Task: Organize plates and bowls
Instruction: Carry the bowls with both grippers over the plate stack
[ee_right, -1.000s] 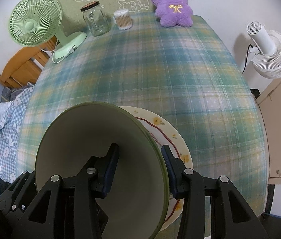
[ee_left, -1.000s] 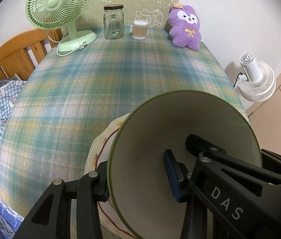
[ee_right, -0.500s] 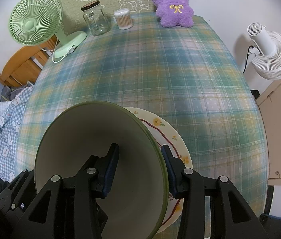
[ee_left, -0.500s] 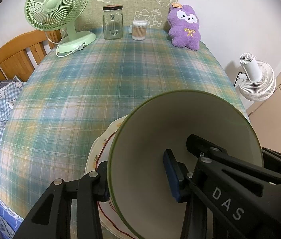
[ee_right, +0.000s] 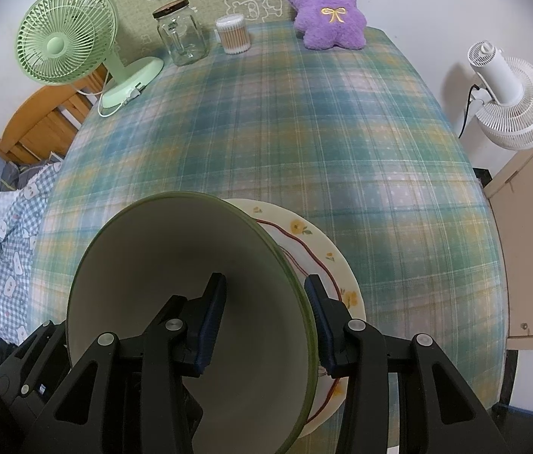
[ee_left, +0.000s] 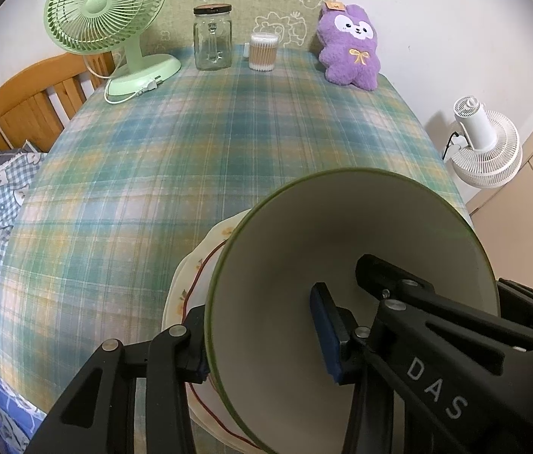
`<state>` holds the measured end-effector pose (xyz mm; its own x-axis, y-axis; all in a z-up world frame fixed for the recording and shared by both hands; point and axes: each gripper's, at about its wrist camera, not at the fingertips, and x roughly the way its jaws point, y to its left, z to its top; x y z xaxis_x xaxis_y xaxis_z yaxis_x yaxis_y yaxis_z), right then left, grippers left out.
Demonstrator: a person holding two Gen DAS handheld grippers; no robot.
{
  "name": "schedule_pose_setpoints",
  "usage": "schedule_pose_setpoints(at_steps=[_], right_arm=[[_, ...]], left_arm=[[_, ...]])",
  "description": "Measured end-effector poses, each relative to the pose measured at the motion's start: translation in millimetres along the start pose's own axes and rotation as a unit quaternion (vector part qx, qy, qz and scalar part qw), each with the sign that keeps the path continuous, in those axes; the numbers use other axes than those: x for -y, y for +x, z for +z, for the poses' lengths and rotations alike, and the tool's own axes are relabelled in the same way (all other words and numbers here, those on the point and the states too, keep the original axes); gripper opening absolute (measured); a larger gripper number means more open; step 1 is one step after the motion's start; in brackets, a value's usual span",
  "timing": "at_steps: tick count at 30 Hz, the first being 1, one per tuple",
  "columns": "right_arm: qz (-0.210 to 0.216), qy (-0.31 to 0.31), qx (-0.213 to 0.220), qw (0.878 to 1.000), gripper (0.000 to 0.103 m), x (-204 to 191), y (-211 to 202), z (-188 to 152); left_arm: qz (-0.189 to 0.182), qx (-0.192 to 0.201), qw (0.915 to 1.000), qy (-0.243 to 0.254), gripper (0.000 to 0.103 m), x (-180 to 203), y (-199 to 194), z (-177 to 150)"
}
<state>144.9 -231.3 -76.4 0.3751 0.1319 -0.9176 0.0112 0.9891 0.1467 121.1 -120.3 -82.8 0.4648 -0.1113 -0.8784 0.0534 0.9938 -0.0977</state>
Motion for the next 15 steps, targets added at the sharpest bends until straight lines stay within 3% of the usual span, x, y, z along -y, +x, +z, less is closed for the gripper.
schedule_pose_setpoints(at_steps=[15], right_arm=[[-0.014,-0.007,0.028,0.999,0.046,-6,-25,-2]], left_arm=[[0.014,0.021,0.9997,0.005,0.045,-2,-23,0]])
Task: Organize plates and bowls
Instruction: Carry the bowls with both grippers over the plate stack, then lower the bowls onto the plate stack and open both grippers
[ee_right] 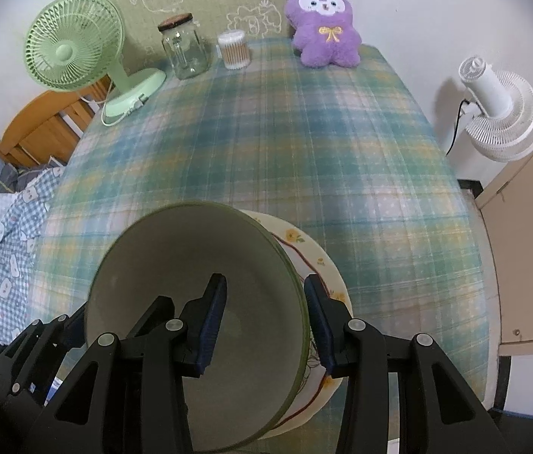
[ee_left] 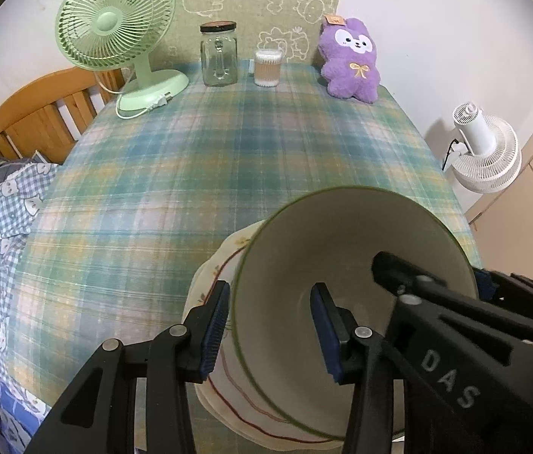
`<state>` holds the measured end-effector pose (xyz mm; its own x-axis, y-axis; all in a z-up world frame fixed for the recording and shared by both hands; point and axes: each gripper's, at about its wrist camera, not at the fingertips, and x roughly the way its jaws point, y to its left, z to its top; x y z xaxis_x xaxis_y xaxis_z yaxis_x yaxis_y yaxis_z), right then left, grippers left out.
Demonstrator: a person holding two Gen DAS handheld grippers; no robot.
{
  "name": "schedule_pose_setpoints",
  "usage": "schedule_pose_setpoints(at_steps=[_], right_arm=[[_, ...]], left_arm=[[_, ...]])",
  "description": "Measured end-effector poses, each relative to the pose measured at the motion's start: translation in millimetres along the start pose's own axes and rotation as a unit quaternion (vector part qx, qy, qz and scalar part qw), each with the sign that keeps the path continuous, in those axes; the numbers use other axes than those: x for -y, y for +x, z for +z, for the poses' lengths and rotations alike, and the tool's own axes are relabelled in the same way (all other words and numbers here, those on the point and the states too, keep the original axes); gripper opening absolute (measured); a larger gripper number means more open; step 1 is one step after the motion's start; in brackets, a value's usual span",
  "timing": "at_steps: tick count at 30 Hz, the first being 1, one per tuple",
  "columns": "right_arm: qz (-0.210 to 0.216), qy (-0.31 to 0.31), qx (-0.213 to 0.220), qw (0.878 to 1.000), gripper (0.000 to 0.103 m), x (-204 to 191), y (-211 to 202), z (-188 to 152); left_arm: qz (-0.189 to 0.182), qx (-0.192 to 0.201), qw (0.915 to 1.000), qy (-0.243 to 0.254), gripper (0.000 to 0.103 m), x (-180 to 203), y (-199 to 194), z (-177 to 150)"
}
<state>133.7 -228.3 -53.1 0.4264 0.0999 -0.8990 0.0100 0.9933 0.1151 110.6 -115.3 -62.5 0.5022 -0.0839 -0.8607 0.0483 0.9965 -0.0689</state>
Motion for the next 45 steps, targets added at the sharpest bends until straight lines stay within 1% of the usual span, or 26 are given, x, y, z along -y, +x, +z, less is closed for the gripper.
schedule_pose_setpoints(at_steps=[7,8,10,12,13,15,16,17,18,22,26,27,29,36,41,45], right_arm=[[-0.006,-0.008,0.018,1.000,0.047,-4,-19,2],[-0.007,-0.009,0.020,1.000,0.047,-5,-22,2],[-0.009,-0.017,0.023,1.000,0.047,-8,-27,3],[-0.011,-0.020,0.030,0.999,0.047,-10,-34,3],[-0.013,-0.021,0.034,0.999,0.048,-11,-38,3],[-0.017,-0.021,0.045,0.999,0.055,-14,-47,3],[-0.019,-0.020,0.051,0.998,0.060,-16,-51,3],[-0.021,-0.019,0.057,0.998,0.063,-17,-55,2],[-0.025,-0.018,0.068,0.997,0.064,-20,-61,2],[-0.038,-0.016,0.093,0.995,0.068,-34,-78,-2],[-0.061,-0.011,0.113,0.992,0.068,-55,-93,-8],[-0.067,-0.012,0.119,0.991,0.069,-63,-98,-11],[-0.069,-0.009,0.130,0.989,0.071,-73,-106,-16],[-0.079,0.025,0.162,0.983,0.074,-106,-132,-40],[-0.085,0.040,0.188,0.978,0.077,-121,-150,-57],[-0.086,0.035,0.202,0.975,0.078,-128,-162,-67]], left_arm=[[0.010,0.011,0.9999,0.003,0.047,-3,-16,2],[0.012,0.013,0.9998,0.003,0.048,-4,-19,3],[0.016,0.015,0.9998,0.003,0.059,-6,-23,4],[0.022,0.022,0.9995,0.004,0.060,-8,-30,6],[0.023,0.025,0.9994,0.005,0.062,-10,-34,7],[0.023,0.030,0.9992,0.007,0.067,-13,-40,8],[0.025,0.035,0.9990,0.009,0.069,-16,-44,9],[0.026,0.038,0.9989,0.010,0.070,-18,-46,9],[0.026,0.041,0.9987,0.012,0.071,-21,-50,10],[0.030,0.059,0.9975,0.024,0.077,-37,-65,13],[0.029,0.076,0.9963,0.029,0.079,-61,-83,14],[0.030,0.083,0.9956,0.032,0.081,-68,-89,14],[0.033,0.091,0.9945,0.040,0.083,-78,-97,12],[0.020,0.121,0.9909,0.055,0.088,-121,-129,1],[0.016,0.138,0.9889,0.054,0.089,-143,-146,-6],[0.014,0.155,0.9867,0.047,0.092,-152,-160,-13]])
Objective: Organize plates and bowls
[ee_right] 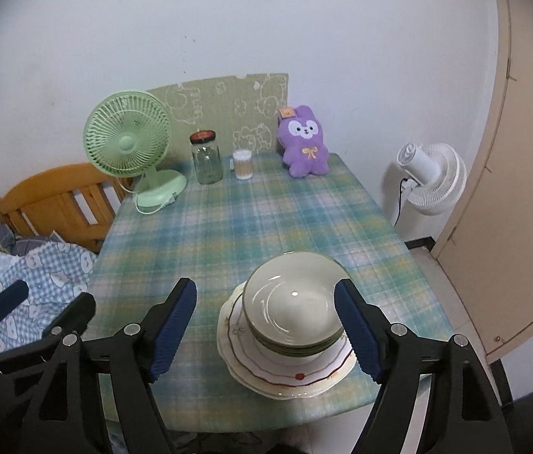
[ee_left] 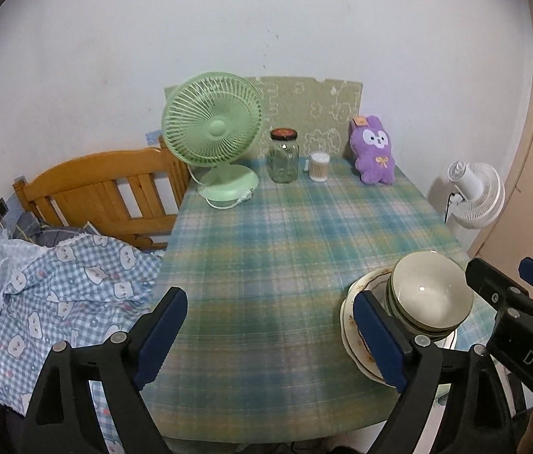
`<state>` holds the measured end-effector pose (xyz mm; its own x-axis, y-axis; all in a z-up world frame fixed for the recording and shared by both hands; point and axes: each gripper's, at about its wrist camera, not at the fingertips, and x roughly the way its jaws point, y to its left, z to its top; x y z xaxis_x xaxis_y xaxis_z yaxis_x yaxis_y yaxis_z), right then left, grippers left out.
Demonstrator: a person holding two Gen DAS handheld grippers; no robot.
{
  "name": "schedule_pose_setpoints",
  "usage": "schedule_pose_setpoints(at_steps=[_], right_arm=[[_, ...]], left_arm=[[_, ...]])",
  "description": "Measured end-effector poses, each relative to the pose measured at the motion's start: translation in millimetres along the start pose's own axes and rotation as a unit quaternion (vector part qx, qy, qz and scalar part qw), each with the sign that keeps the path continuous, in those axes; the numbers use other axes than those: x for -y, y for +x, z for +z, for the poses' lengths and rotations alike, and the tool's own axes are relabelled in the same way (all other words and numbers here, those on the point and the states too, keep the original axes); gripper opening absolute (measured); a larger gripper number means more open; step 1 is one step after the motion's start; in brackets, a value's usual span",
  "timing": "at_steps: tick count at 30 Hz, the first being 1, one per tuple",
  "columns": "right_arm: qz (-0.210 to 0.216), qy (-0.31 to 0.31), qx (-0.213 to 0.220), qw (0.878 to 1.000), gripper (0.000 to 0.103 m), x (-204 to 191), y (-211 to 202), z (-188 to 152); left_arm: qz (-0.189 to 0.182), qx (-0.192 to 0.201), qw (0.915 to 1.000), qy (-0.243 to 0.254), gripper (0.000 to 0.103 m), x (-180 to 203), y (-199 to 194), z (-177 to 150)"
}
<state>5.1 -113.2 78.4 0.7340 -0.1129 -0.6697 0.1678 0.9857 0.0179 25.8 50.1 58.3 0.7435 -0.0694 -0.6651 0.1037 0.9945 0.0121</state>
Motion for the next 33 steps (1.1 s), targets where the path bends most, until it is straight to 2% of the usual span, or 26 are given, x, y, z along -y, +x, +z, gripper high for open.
schedule_pose_setpoints(at_steps=[2,4,7,14,21,33], right_arm=[[-0.001,-0.002,0.011,1.000,0.079,-1,-9,-5],[0.004,-0.001,0.021,1.000,0.080,1,-17,-9],[0.011,0.000,0.035,0.999,0.084,6,-27,-17],[0.019,-0.004,0.057,0.998,0.086,16,-33,-47],[0.020,-0.004,0.078,0.997,0.088,29,-16,-88],[0.033,-0.008,0.090,0.995,0.088,31,9,-111]], left_arm=[[0.002,0.009,1.0000,-0.002,0.094,-2,-8,-3],[0.014,0.027,0.9995,-0.004,0.103,-4,-16,-9],[0.018,0.047,0.9987,-0.005,0.103,-2,-27,-17],[0.025,0.060,0.9977,-0.018,0.103,2,-30,-48],[0.027,0.081,0.9962,-0.016,0.103,11,-18,-87],[0.044,0.090,0.9947,-0.023,0.103,13,0,-104]])
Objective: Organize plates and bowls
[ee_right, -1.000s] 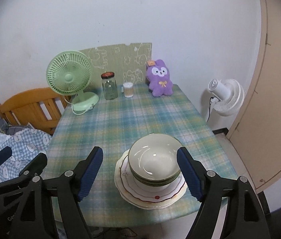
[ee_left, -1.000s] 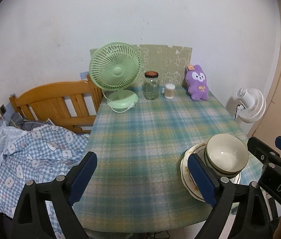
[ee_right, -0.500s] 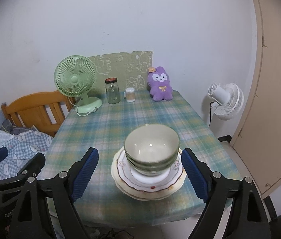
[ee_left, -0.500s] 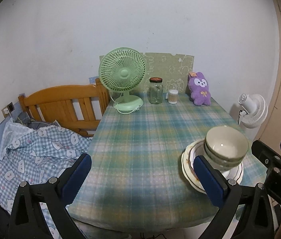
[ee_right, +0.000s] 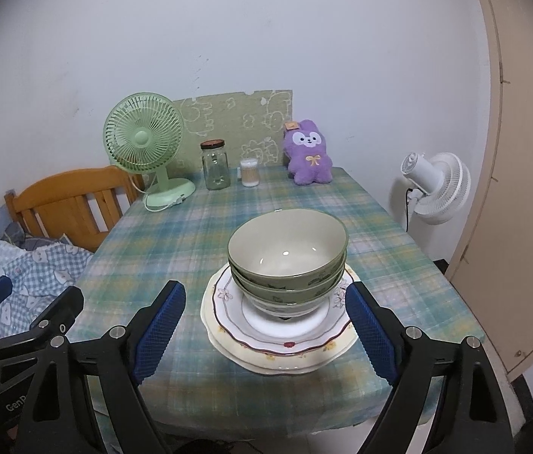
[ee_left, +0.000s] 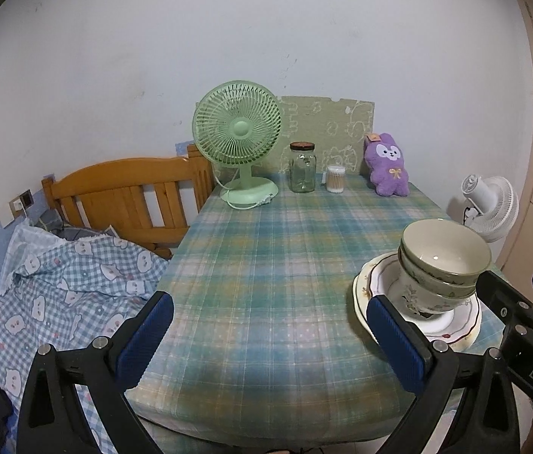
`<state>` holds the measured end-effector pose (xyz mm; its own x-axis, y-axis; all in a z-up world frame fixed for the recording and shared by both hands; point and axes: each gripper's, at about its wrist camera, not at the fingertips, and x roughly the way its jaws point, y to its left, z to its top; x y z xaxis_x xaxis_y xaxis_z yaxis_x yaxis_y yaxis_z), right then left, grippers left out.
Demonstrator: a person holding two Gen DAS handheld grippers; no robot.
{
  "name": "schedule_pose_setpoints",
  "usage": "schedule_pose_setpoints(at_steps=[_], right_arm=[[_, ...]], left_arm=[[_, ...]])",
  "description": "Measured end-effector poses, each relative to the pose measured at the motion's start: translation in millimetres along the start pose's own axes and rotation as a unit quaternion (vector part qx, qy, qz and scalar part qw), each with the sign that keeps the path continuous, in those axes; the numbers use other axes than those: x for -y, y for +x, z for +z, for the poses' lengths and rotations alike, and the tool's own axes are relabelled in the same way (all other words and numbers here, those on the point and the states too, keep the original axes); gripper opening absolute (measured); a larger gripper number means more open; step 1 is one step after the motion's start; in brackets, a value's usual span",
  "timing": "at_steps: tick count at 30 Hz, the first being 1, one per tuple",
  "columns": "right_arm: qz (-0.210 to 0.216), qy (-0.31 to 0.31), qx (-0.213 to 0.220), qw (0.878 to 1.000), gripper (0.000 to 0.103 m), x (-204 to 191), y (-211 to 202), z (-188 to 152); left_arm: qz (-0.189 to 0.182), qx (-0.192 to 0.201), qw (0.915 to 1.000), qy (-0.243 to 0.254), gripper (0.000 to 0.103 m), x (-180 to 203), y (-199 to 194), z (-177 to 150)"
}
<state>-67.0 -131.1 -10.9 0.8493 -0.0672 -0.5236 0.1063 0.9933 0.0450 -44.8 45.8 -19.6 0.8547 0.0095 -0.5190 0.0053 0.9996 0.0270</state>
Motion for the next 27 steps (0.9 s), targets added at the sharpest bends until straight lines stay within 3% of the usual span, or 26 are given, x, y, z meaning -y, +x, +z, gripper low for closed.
schedule_pose_setpoints(at_steps=[27], right_arm=[[-0.008,0.008,-0.016,1.000,0.091,3,21,14]], left_arm=[[-0.001,-0.018,0.9998,0.005,0.103,2,15,7]])
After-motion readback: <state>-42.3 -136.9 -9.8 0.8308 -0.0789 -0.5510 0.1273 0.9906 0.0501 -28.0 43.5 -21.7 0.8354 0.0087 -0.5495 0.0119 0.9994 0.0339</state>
